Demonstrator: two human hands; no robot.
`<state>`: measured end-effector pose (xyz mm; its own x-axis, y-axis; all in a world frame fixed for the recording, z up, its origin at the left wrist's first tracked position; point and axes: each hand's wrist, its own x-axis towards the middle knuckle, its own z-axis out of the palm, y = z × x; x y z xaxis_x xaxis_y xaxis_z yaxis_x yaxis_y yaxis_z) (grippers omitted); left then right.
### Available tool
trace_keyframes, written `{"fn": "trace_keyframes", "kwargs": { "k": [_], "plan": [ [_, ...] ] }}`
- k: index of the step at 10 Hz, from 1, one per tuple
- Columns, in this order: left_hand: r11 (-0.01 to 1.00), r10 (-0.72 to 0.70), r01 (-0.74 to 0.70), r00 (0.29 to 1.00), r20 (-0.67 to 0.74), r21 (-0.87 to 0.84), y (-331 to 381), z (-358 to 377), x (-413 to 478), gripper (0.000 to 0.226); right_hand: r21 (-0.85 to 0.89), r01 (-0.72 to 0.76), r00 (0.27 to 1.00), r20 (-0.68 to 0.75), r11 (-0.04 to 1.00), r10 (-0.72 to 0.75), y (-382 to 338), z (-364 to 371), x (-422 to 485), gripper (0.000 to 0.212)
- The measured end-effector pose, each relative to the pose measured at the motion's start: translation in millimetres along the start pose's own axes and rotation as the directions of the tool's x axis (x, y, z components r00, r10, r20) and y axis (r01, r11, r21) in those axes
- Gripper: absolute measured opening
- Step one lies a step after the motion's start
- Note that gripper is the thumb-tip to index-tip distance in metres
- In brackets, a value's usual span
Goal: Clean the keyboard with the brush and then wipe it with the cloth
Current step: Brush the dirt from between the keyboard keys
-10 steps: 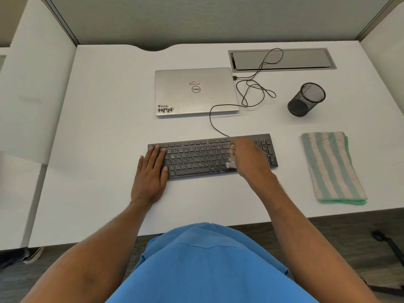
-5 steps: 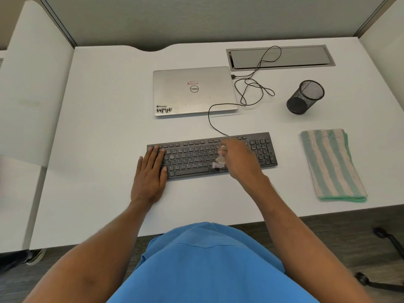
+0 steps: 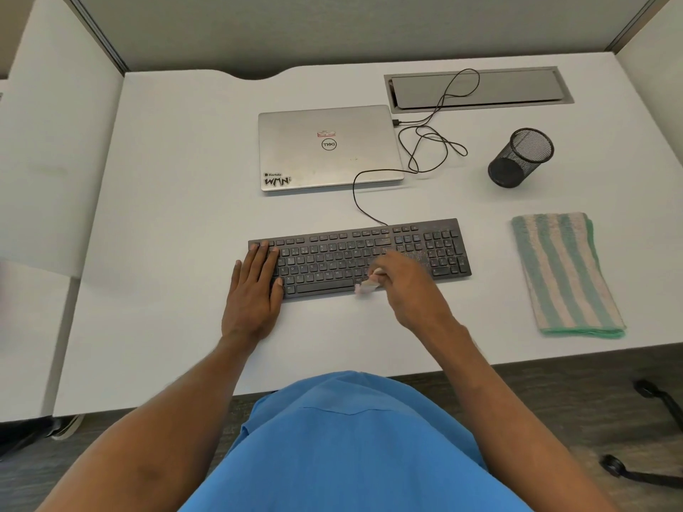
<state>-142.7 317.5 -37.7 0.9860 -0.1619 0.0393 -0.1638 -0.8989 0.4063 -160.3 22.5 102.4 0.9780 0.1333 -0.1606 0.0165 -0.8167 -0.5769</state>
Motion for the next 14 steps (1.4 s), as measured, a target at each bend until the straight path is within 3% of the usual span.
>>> {"fn": "trace_keyframes", "kwargs": {
  "k": [2,3,5,7,8,9,11,12,14],
  "plan": [
    [1.0,0.001,-0.001,1.0,-0.005,-0.003,0.2,0.6,0.2,0.062,-0.086,-0.154,0.982,-0.119,0.984,0.144,12.6,-14.8,-11.0,0.013],
    [1.0,0.0,0.0,1.0,-0.005,-0.003,0.6,0.6,0.2,0.062,-0.108,-0.132,0.98,-0.165,0.985,0.113,5.1,-12.3,-11.8,0.011],
    [1.0,0.003,-0.003,1.0,-0.009,-0.001,0.2,1.0,0.0,0.062,0.033,-0.066,0.989,-0.134,0.997,0.07,-2.7,3.5,-8.0,0.015],
    [1.0,0.006,-0.006,1.0,-0.009,0.01,0.7,1.9,0.4,0.062,0.129,-0.143,0.937,-0.302,0.981,0.176,13.4,0.2,-9.1,0.018],
    [1.0,0.005,-0.005,1.0,-0.008,0.01,-0.2,1.8,-0.1,0.062,0.215,-0.088,0.912,-0.375,0.973,0.165,6.7,7.2,-4.7,0.014],
    [1.0,0.005,-0.005,1.0,-0.004,0.004,0.4,1.9,0.4,0.062,0.233,-0.05,0.919,-0.369,0.971,0.136,1.4,13.9,-3.2,0.013],
    [1.0,0.004,-0.004,1.0,-0.003,0.008,-1.0,1.2,-0.2,0.062,0.109,-0.141,0.953,-0.253,0.984,0.165,4.6,16.7,-1.5,0.016],
    [1.0,0.005,-0.005,1.0,0.001,0.014,-0.9,1.6,-0.2,0.062,0.128,-0.18,0.929,-0.304,0.975,0.211,8.2,10.6,-0.8,0.016],
    [1.0,0.003,-0.003,1.0,0.002,0.011,-0.6,1.0,-0.1,0.062,0.184,-0.093,0.917,-0.367,0.978,0.156,7.2,12.5,-2.3,0.014]
  ]
}}
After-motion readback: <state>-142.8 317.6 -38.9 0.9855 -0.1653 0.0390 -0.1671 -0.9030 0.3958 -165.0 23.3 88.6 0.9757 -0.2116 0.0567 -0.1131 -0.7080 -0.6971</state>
